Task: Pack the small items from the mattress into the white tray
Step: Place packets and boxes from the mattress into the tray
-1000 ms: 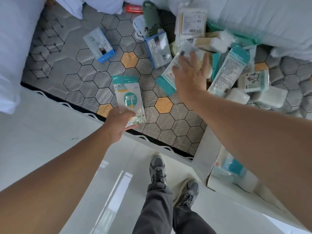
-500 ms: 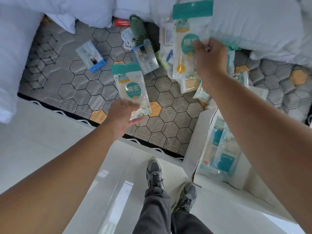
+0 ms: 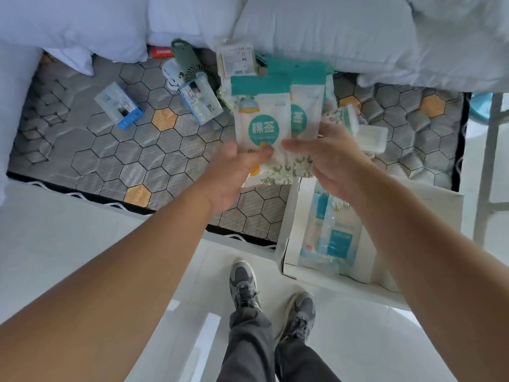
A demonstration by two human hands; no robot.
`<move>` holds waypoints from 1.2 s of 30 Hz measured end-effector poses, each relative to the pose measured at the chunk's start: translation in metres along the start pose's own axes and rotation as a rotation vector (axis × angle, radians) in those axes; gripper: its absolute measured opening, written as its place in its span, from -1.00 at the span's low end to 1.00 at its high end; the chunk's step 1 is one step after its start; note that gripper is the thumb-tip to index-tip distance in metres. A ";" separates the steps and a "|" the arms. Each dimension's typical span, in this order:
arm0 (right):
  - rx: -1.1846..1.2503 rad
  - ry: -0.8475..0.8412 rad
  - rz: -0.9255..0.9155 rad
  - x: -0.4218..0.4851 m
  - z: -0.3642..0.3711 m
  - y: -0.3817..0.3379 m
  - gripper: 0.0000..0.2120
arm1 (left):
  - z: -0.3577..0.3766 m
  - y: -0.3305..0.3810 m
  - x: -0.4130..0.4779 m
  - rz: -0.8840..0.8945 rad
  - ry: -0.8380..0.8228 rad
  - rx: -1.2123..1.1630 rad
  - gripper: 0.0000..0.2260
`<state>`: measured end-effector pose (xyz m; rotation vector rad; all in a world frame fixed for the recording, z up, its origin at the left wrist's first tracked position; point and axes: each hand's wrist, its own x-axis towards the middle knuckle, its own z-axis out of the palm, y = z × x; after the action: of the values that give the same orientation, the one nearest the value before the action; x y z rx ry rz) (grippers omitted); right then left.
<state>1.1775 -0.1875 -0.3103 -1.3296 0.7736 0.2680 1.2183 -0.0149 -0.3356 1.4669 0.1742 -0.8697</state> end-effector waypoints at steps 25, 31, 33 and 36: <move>0.066 0.636 -0.159 -0.106 -0.158 0.086 -0.84 | 0.124 -0.078 -0.050 -0.185 -0.056 0.435 -0.86; 0.060 0.626 -0.135 -0.119 -0.181 0.107 -0.88 | 0.161 -0.127 -0.035 -0.255 -0.106 0.657 -0.80; 0.071 0.613 -0.139 -0.121 -0.187 0.112 -0.86 | 0.167 -0.136 -0.028 -0.235 -0.076 0.682 -0.78; 0.105 0.602 -0.129 -0.124 -0.196 0.118 -0.85 | 0.171 -0.146 -0.017 -0.165 -0.025 0.828 -0.81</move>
<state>0.9491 -0.3106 -0.3294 -1.3645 1.1779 -0.2900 1.0513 -0.1438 -0.4144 2.2271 -0.1061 -1.1668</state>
